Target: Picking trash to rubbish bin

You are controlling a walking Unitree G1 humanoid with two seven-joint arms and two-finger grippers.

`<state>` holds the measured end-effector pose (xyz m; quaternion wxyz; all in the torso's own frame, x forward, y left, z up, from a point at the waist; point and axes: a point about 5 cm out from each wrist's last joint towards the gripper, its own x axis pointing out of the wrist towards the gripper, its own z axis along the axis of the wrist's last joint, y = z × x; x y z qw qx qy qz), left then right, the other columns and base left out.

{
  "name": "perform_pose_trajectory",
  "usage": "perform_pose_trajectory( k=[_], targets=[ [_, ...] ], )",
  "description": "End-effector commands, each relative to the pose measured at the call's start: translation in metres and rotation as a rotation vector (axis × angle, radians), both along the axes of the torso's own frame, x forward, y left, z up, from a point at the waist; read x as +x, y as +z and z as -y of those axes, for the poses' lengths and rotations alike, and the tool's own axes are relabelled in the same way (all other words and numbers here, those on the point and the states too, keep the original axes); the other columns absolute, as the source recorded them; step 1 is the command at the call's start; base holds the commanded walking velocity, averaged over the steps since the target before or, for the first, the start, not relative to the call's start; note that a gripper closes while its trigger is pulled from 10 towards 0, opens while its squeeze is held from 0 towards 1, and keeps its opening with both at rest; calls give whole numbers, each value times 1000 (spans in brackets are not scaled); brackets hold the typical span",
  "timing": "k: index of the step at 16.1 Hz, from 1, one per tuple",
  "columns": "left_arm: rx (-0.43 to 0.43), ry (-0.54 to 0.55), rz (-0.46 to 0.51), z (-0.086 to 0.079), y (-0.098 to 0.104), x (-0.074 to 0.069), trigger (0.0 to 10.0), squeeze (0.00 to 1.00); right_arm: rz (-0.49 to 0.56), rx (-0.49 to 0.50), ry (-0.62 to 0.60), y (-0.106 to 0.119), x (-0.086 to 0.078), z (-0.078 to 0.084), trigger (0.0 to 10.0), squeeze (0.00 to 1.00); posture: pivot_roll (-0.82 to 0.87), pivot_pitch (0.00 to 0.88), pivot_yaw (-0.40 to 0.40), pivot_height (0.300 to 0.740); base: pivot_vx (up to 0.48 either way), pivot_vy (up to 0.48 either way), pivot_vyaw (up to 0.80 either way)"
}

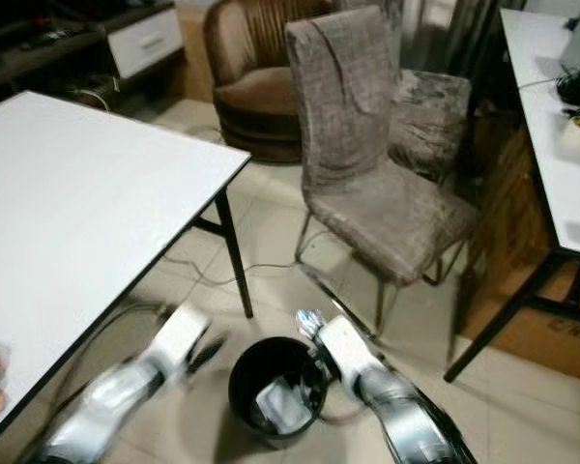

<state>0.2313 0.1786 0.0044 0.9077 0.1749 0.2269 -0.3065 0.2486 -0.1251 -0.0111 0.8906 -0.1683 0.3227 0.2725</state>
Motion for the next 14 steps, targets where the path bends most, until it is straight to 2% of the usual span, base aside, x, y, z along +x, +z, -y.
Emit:
perform_pose_trajectory(
  k=[1, 2, 3, 5, 9, 10, 11, 14],
  targets=[
    [-11, -45, 24, 6, 11, 5, 10000, 0, 0, 0, 9, -3, -1, -2, 10000, 0, -38, 30, 4, 740, 0, 0, 0],
    [-19, -57, 24, 1, 18, -3, 10000, 0, -6, 12, 11, -4, 5, -7, 10000, 0, -10, 35, -2, 740, 0, 0, 0],
    [-37, -71, 36, -6, 35, -18, 10000, 0, -2, 22, 13, -2, 18, -15, 10000, 0, 17, 38, -11, 740, 0, 0, 0],
    [-60, -91, 29, -7, 55, -34, 10000, 0, 24, 0, 16, 3, 35, -21, 10000, 0, 47, 44, -21, 740, 0, 0, 0],
    [-36, -101, -1, -5, 66, -45, 10000, 0, 48, -20, 21, 10, 48, -22, 10000, 0, 56, 45, -29, 740, 0, 0, 0],
    [-37, -100, -3, -4, 67, -45, 10000, 0, 47, 0, 20, 12, 50, -23, 10000, 286, 56, 45, -29, 740, 0, 0, 0],
    [-40, -91, -8, -2, 70, -45, 10000, 0, 47, 19, 7, 13, 52, -24, 10000, 1000, 58, 40, -29, 740, 0, 0, 0],
    [-42, -73, -16, 0, 76, -41, 10000, 0, 48, 41, -3, 15, 55, -26, 10000, 1000, 57, 30, -26, 740, 0, 0, 0]
  ],
)
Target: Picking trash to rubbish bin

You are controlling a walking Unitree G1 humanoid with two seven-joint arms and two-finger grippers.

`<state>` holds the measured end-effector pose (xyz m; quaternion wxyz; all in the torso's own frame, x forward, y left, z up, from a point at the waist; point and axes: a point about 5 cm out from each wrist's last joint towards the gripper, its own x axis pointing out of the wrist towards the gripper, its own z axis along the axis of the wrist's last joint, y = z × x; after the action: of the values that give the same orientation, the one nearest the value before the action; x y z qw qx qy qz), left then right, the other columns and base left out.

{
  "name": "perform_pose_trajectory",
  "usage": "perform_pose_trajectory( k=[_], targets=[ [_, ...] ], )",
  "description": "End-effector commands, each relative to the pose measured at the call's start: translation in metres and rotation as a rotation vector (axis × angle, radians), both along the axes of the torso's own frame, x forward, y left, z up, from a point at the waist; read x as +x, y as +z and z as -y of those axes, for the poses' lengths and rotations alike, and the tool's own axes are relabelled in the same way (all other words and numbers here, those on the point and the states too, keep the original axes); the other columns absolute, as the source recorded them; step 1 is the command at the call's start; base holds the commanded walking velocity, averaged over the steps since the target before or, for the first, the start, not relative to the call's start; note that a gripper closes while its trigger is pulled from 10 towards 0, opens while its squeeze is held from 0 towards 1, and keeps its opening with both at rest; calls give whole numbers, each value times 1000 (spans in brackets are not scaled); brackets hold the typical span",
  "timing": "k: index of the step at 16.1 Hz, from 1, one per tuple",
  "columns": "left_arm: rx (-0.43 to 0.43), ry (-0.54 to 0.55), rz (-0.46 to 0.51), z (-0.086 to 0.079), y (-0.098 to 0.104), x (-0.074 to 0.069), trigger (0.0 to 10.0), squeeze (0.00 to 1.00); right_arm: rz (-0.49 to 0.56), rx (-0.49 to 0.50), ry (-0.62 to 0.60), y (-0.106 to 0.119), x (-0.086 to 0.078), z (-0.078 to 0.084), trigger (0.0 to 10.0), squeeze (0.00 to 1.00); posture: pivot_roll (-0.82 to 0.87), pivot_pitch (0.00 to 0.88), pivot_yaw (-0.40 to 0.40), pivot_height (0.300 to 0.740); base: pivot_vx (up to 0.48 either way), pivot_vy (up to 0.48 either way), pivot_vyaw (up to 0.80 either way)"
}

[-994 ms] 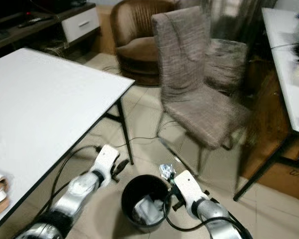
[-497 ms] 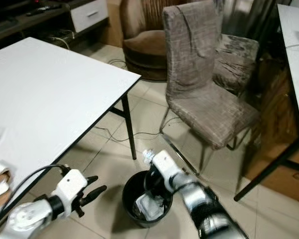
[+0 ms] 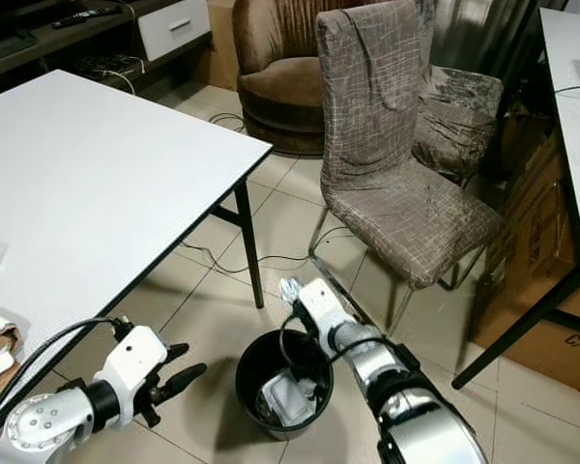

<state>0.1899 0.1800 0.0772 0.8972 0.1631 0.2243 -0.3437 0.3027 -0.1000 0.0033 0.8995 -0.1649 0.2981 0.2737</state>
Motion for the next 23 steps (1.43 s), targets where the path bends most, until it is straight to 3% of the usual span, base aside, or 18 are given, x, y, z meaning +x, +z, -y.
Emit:
perform_pose_trajectory(
  k=[1, 9, 11, 12, 13, 14, 17, 21, 23],
  targets=[
    [-3, -1, 7, 2, 4, 1, 10000, 0, 1, 23, -12, 1, 1, -1, 10000, 1000, 57, 28, -27, 740, 0, 0, 0],
    [29, 12, 10, 2, 5, 6, 10000, 0, -5, 39, -18, 1, 1, -3, 10000, 1000, 58, 21, -18, 740, 0, 0, 0],
    [23, 61, 23, 2, 3, 9, 10000, 0, 12, 24, -22, 2, 2, -3, 10000, 1000, 49, 17, -15, 740, 0, 0, 0],
    [11, 124, 33, 1, 1, 13, 10000, 0, 28, 29, -42, 2, 2, -2, 10000, 941, 38, 10, -18, 740, 0, 0, 0],
    [-17, 188, 46, 1, 0, 17, 10000, 0, 49, 50, -69, 3, 3, -2, 10000, 94, 33, 6, -19, 740, 0, 0, 0],
    [-40, 223, 67, 3, 2, 20, 10000, 0, 73, 84, -94, 5, 4, -2, 10000, 0, 24, 3, -17, 740, 0, 0, 0],
    [-152, 335, 149, 15, 15, 35, 10000, 0, 264, 262, -248, 30, -7, 10, 10000, 0, -15, 0, -15, 740, 0, 0, 0],
    [-205, 342, 210, 25, 26, 47, 10000, 0, 420, 240, -370, 64, -49, 39, 10000, 0, -72, 0, 7, 740, 0, 0, 0],
    [-193, 341, 223, 27, 23, 49, 10000, 0, 409, 255, -407, 68, -70, 43, 10000, 0, -85, 0, 16, 740, 0, 0, 0]
  ],
)
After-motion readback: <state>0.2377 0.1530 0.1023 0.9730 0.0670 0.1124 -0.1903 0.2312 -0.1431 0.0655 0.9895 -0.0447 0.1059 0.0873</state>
